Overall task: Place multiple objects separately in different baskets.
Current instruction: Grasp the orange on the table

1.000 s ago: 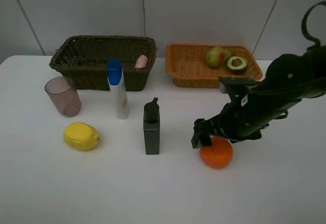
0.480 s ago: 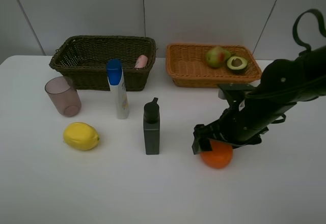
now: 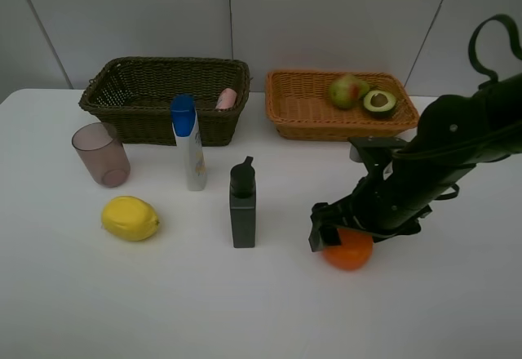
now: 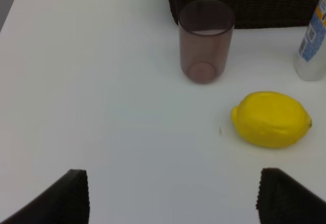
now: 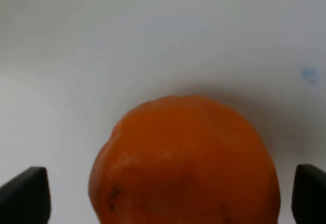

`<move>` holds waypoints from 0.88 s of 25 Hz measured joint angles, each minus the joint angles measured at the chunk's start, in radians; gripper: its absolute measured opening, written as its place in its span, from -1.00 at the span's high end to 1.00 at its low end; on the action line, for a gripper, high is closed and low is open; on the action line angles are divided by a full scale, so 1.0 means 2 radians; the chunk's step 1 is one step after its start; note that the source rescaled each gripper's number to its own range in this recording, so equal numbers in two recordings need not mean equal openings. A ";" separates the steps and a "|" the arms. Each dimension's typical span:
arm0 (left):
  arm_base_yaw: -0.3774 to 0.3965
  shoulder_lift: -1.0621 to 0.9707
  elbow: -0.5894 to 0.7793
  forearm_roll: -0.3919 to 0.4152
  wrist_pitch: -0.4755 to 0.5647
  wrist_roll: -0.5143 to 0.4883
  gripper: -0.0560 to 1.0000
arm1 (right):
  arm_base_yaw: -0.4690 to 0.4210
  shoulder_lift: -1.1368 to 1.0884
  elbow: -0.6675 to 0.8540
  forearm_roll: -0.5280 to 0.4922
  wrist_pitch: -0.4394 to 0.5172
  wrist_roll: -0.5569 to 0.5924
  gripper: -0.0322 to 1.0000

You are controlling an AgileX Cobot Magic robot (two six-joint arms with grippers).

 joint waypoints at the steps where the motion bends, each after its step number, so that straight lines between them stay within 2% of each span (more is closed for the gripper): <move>1: 0.000 0.000 0.000 0.000 0.000 0.000 -0.79 | 0.000 0.000 0.000 0.000 0.000 0.000 -1.00; 15: 0.000 0.000 0.000 0.000 0.000 0.000 -0.79 | 0.000 0.000 0.000 0.000 0.001 0.000 -0.98; 17: 0.000 0.000 0.000 0.000 0.000 0.000 -0.79 | 0.000 0.000 0.000 0.000 0.001 0.000 -0.87; 21: 0.000 0.000 0.000 0.000 0.000 0.000 -0.79 | 0.000 0.000 0.000 0.001 0.001 0.000 -0.37; 22: 0.000 0.000 0.000 0.000 0.000 0.000 -0.79 | 0.000 0.000 0.000 0.002 0.001 0.000 -0.31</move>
